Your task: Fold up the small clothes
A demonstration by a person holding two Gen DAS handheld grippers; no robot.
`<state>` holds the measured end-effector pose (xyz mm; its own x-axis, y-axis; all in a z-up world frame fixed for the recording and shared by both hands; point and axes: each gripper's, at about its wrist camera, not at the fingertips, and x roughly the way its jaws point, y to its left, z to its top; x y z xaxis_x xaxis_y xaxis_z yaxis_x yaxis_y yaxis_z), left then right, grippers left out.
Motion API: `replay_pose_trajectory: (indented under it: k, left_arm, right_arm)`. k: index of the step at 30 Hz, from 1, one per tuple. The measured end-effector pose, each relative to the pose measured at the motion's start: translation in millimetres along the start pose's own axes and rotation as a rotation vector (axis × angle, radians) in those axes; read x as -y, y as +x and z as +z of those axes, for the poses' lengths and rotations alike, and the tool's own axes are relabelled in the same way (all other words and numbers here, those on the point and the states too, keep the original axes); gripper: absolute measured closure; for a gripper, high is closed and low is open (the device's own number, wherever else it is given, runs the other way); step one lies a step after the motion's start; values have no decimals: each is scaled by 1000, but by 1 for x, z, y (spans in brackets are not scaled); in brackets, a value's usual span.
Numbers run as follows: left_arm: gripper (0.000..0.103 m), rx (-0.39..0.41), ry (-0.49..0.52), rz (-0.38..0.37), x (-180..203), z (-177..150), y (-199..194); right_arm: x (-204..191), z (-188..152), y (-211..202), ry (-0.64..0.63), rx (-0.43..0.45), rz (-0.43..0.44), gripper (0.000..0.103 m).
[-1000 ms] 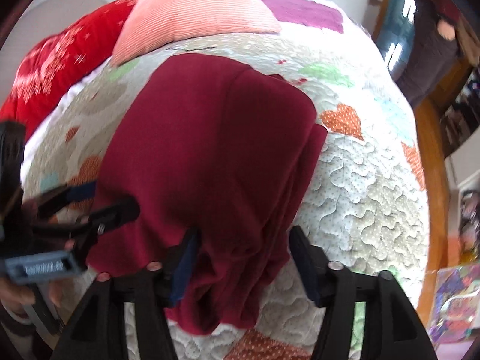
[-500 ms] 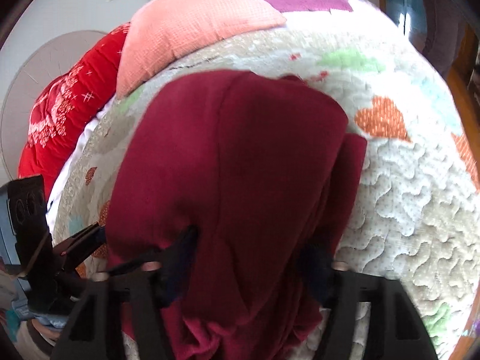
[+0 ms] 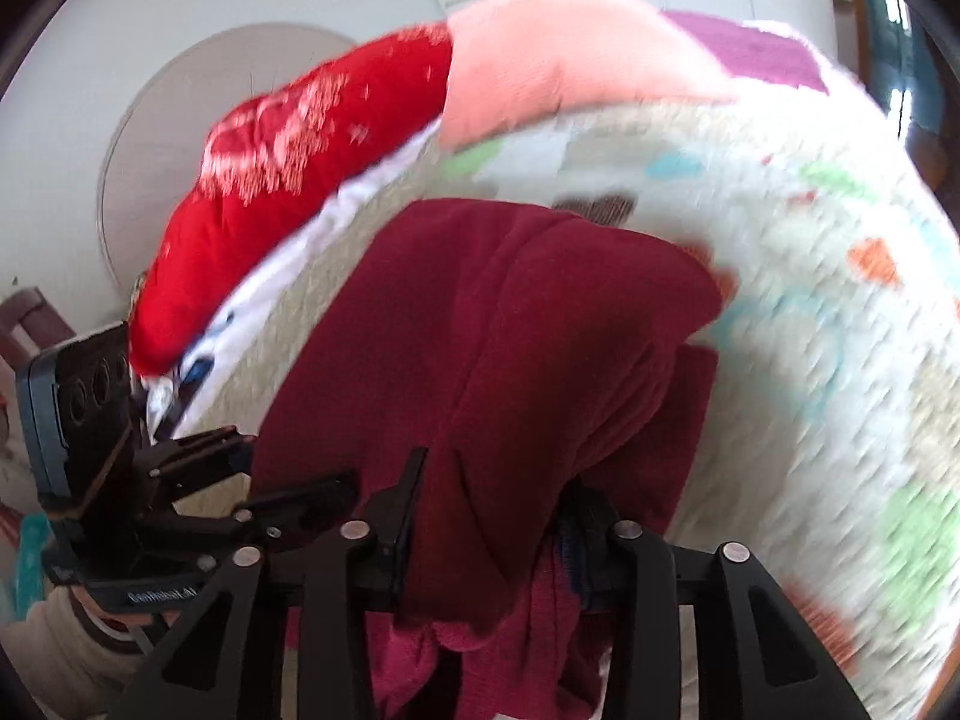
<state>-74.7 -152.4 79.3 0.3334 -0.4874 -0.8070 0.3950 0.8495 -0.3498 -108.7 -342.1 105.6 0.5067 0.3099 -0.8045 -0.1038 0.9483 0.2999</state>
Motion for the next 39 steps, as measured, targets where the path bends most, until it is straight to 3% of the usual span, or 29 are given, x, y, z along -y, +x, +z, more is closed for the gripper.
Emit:
replay_pose_trajectory:
  k: [1, 3, 7, 13, 16, 21, 23, 25, 35, 39]
  left_arm:
    - [48, -10, -13, 6, -7, -7, 4]
    - [43, 10, -46, -10, -14, -13, 0]
    - [43, 60, -31, 60, -9, -12, -17]
    - [43, 88, -25, 140, -12, -18, -24]
    - [42, 94, -24, 164, -10, -13, -17]
    - [35, 89, -31, 182, -8, -1, -3]
    - [35, 83, -41, 179, -10, -1, 1]
    - [35, 88, -46, 178, -11, 0, 2]
    - [35, 157, -49, 252, -3, -6, -9]
    - [35, 187, -47, 281, 0, -8, -13]
  right_arm:
    - [-3, -8, 10, -3, -36, -15, 56]
    - [-5, -21, 21, -10, -80, -73, 54]
    - [-14, -29, -11, -11, -8, -111, 54]
    - [-46, -17, -42, -157, 88, -225, 54]
    - [-55, -12, -26, -220, 70, -260, 54]
    - [-44, -7, 17, -245, 32, -401, 59]
    - [-33, -8, 36, -210, -1, -403, 58]
    - [-30, -12, 40, -210, 30, -404, 58]
    - [-46, -34, -10, -171, 76, -325, 59]
    - [-45, -54, -1, -190, 26, -351, 59]
